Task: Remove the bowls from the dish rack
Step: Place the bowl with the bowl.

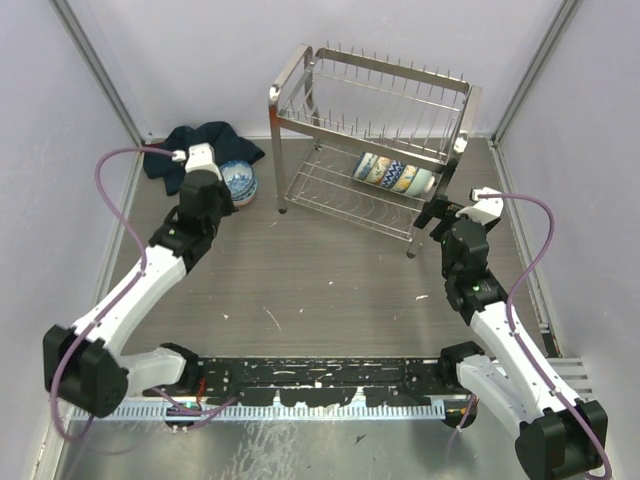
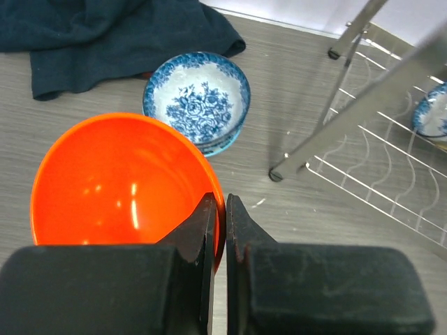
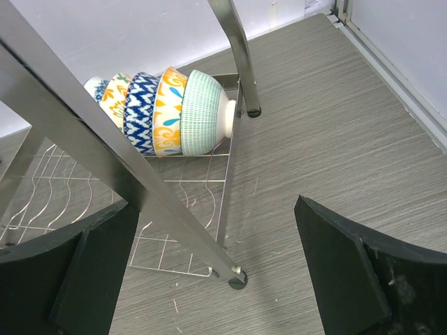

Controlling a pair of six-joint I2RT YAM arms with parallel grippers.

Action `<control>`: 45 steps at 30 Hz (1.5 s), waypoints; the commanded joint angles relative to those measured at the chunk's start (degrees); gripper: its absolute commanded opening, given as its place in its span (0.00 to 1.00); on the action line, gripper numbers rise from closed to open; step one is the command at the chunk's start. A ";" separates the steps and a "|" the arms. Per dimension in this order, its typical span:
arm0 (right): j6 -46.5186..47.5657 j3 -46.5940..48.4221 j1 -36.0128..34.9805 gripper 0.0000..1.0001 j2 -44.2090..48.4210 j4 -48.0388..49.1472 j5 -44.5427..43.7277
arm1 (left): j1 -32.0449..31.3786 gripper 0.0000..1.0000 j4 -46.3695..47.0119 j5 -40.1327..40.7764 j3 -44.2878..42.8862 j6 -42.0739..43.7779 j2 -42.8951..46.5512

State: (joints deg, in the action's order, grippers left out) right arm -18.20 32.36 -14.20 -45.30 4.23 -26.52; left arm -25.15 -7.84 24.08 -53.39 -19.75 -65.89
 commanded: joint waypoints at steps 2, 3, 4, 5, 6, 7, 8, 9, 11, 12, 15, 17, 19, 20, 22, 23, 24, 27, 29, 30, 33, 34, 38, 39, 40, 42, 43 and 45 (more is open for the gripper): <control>-0.17 2.01 -0.57 1.00 1.40 1.02 -1.03 | 4.34 0.00 1.09 -5.06 -9.80 2.26 -9.65; -0.17 1.96 -0.65 1.00 1.50 0.93 -1.09 | 4.92 0.00 1.32 -5.58 -11.34 2.44 -11.58; -0.13 1.98 -0.67 1.00 1.59 0.78 -1.16 | 5.38 0.00 1.66 -5.93 -12.90 2.63 -13.43; -0.16 1.93 -0.71 1.00 1.68 0.70 -1.21 | 6.01 0.00 1.38 -6.48 -14.65 2.69 -15.21; -0.14 1.96 -0.71 1.00 1.78 0.65 -1.26 | 6.64 0.00 1.04 -7.04 -16.45 2.77 -16.99; -0.14 1.99 -0.74 1.00 1.88 0.69 -1.28 | 7.19 0.00 1.05 -7.44 -18.08 2.90 -18.56; -0.06 2.03 -0.79 1.00 1.91 0.69 -1.27 | 7.83 0.00 0.95 -8.02 -19.67 2.94 -20.31; -0.16 2.07 -0.87 1.00 1.88 0.65 -1.26 | 8.39 0.00 0.51 -8.60 -21.30 3.01 -22.03; -0.17 2.06 -0.84 1.00 1.83 0.67 -1.25 | 9.15 0.00 -0.09 -9.33 -24.07 3.11 -25.45; -0.13 2.02 -0.87 1.00 1.80 0.69 -1.32 | 9.44 0.00 0.00 -9.72 -25.42 3.09 -26.64; -0.17 1.84 -0.91 1.00 1.89 0.86 -1.42 | 9.75 0.00 -0.13 -10.21 -28.07 3.14 -29.87; -0.09 1.83 -0.92 1.00 1.81 0.93 -1.47 | 9.76 0.00 -0.90 -10.28 -29.87 3.28 -31.97; -0.09 1.84 -0.90 1.00 1.72 0.99 -1.55 | 9.68 0.00 -1.19 -10.60 -30.96 3.31 -33.49; -0.01 1.86 -0.93 1.00 1.67 1.06 -1.52 | 9.68 0.00 -1.33 -10.68 -31.49 3.31 -34.11; 0.01 1.85 -0.88 1.00 1.54 1.11 -1.67 | 9.71 0.00 -1.46 -11.06 -32.21 3.30 -35.03; 0.00 1.78 -0.92 1.00 1.54 1.17 -1.69 | 9.74 0.00 -1.54 -11.24 -32.50 3.23 -35.46; 0.11 1.75 -0.84 1.00 1.50 1.21 -1.69 | 9.72 0.00 -1.75 -11.32 -32.78 3.10 -36.01; 0.09 1.77 -0.87 1.00 1.44 1.23 -1.76 | 9.71 0.00 -2.19 -11.46 -33.61 3.04 -37.35; 0.13 1.76 -0.88 1.00 1.45 1.30 -1.79 | 9.68 0.00 -2.13 -11.60 -33.78 2.88 -38.04; 0.10 1.74 -0.85 1.00 1.49 1.24 -1.70 | 9.74 0.00 -2.03 -11.71 -33.80 2.75 -38.25; 0.09 1.79 -0.84 1.00 1.51 1.28 -1.74 | 9.73 0.00 -1.83 -11.85 -33.93 2.36 -39.10; 0.09 1.81 -0.91 1.00 1.49 1.23 -1.72 | 9.76 0.00 -1.79 -11.92 -34.01 2.27 -39.43; 0.09 1.58 -0.92 1.00 1.61 1.26 -1.85 | 9.76 0.00 -1.94 -11.85 -34.64 2.08 -40.73; 0.09 1.61 -0.84 1.00 1.73 1.22 -1.86 | 9.69 0.00 -1.88 -11.92 -34.68 2.02 -40.92; 0.09 1.63 -0.85 1.00 1.75 1.23 -1.87 | 9.76 0.00 -1.84 -12.01 -34.68 1.88 -41.22; 0.09 1.59 -0.84 1.00 1.71 1.26 -1.87 | 9.70 0.00 -1.79 -12.12 -34.84 1.71 -41.54; 0.09 1.58 -0.83 1.00 1.64 1.30 -1.91 | 9.71 0.00 -1.80 -12.12 -34.98 1.69 -41.74; 0.09 1.61 -0.85 1.00 1.70 1.35 -1.87 | 9.73 0.00 -1.92 -12.10 -35.19 1.65 -42.15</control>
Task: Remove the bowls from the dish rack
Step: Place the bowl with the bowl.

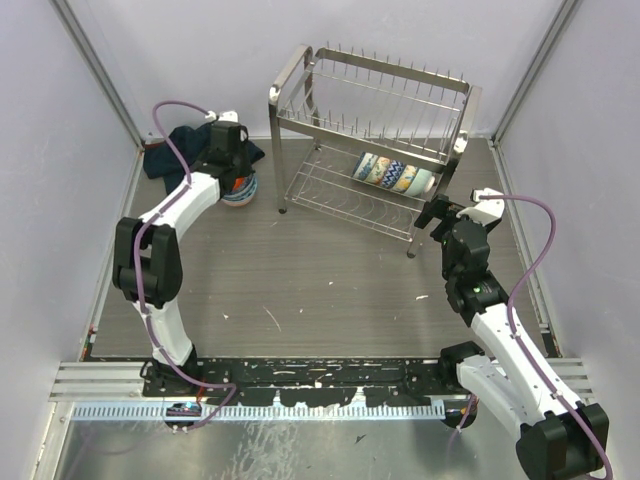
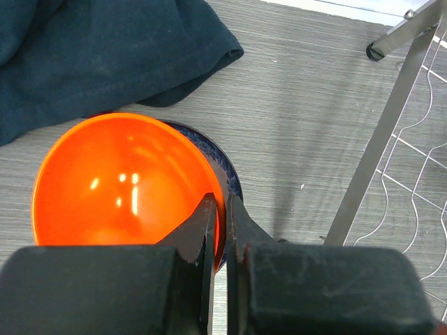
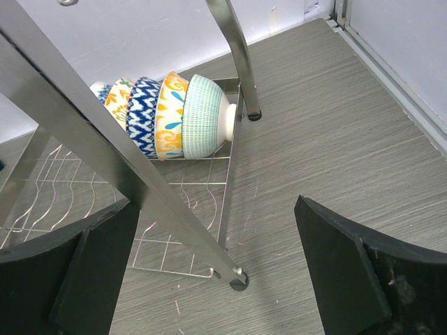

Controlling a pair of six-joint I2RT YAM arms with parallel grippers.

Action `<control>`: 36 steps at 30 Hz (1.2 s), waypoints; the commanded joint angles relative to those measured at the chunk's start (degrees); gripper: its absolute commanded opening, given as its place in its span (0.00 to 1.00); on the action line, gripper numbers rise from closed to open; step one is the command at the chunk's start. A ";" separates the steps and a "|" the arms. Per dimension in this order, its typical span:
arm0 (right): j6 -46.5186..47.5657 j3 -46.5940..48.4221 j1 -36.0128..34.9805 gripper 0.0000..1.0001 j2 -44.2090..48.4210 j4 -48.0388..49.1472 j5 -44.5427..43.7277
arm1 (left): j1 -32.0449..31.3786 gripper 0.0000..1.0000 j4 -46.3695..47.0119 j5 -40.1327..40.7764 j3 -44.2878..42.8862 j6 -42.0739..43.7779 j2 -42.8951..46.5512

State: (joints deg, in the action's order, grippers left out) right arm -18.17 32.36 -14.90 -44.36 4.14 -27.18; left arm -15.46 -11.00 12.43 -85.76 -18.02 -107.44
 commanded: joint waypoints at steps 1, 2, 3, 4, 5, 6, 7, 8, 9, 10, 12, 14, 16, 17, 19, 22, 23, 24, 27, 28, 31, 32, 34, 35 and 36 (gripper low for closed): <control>0.07 1.61 -0.18 1.00 0.78 1.40 -1.22 | 0.08 0.00 1.25 -0.43 -2.90 -0.07 -0.83; 0.07 1.54 -0.14 1.00 0.77 1.44 -1.21 | 0.04 0.00 1.07 -0.40 -3.00 -0.10 -0.99; 0.07 1.57 -0.15 1.00 0.78 1.43 -1.25 | 0.01 0.00 0.92 -0.30 -3.09 -0.13 -1.20; 0.07 1.52 -0.16 1.00 0.81 1.44 -1.24 | 0.01 0.00 0.71 -0.22 -3.17 -0.18 -1.35; 0.08 1.57 -0.16 1.00 0.85 1.45 -1.22 | -0.05 0.00 0.56 -0.17 -3.25 -0.17 -1.43; 0.07 1.55 -0.19 1.00 0.90 1.43 -1.29 | 0.01 0.00 0.28 -0.13 -3.38 -0.17 -1.57; 0.07 1.53 -0.22 1.00 0.86 1.46 -1.29 | 0.02 0.00 0.11 0.02 -3.57 -0.27 -1.71; 0.07 1.51 -0.20 1.00 0.85 1.44 -1.30 | 0.01 0.01 -0.09 -0.03 -3.67 -0.37 -1.85; 0.07 1.55 -0.14 1.00 0.90 1.44 -1.34 | -0.02 0.02 -0.39 -0.03 -3.78 -0.39 -2.01; 0.11 1.56 -0.17 1.00 0.86 1.45 -1.32 | -0.05 0.03 -0.62 -0.03 -3.94 -0.42 -2.23; 0.07 1.55 -0.20 1.00 0.85 1.41 -1.39 | -0.04 0.04 -0.91 -0.04 -4.14 -0.51 -2.46; 0.07 1.44 -0.17 1.00 1.03 1.43 -1.39 | -0.05 0.05 -0.91 -0.03 -4.16 -0.66 -2.72; 0.07 1.44 -0.20 1.00 1.04 1.48 -1.43 | -0.02 0.06 -1.09 0.05 -4.15 -0.68 -2.88; 0.09 1.43 -0.20 1.00 1.03 1.48 -1.45 | -0.05 0.07 -1.19 0.12 -4.16 -0.62 -2.91; 0.15 1.51 -0.21 1.00 1.03 1.45 -1.39 | -0.06 0.11 -1.32 0.26 -4.14 -0.66 -2.95; 0.16 1.70 -0.14 1.00 0.91 1.46 -1.31 | -0.02 0.18 -1.39 0.08 -3.89 -0.88 -2.94; 0.11 1.68 -0.17 1.00 0.86 1.46 -1.20 | -0.10 0.22 -1.39 0.06 -3.82 -0.88 -2.87; 0.07 1.60 -0.18 1.00 0.88 1.38 -1.16 | -0.05 0.27 -1.33 0.06 -3.74 -0.89 -2.87; 0.07 1.42 -0.19 1.00 1.13 1.40 -1.30 | -0.14 0.42 -1.09 0.14 -3.35 -0.92 -2.49; 0.06 1.37 -0.15 1.00 1.21 1.38 -1.31 | -0.17 0.44 -0.93 0.14 -3.22 -0.91 -2.33; 0.12 1.39 -0.16 1.00 1.38 1.43 -1.31 | -0.17 0.48 -0.82 0.23 -3.10 -1.20 -1.74; 0.07 1.35 -0.18 1.00 1.38 1.47 -1.38 | -0.18 0.49 -0.77 0.23 -3.01 -1.27 -1.43; 0.07 1.39 -0.20 1.00 1.30 1.37 -1.34 | -0.22 0.52 -0.73 0.51 -2.70 -1.52 -0.47; 0.07 1.32 -0.16 1.00 1.34 1.43 -1.37 | -0.25 0.53 -0.56 0.76 -2.36 -1.65 0.39; 0.07 1.34 -0.17 1.00 1.30 1.39 -1.25 | -0.32 0.55 -0.22 0.98 -1.87 -1.81 1.52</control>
State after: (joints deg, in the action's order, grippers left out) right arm -18.17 32.36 -14.90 -43.97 4.14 -27.31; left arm -15.57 -12.56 12.51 -87.66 -19.20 -110.26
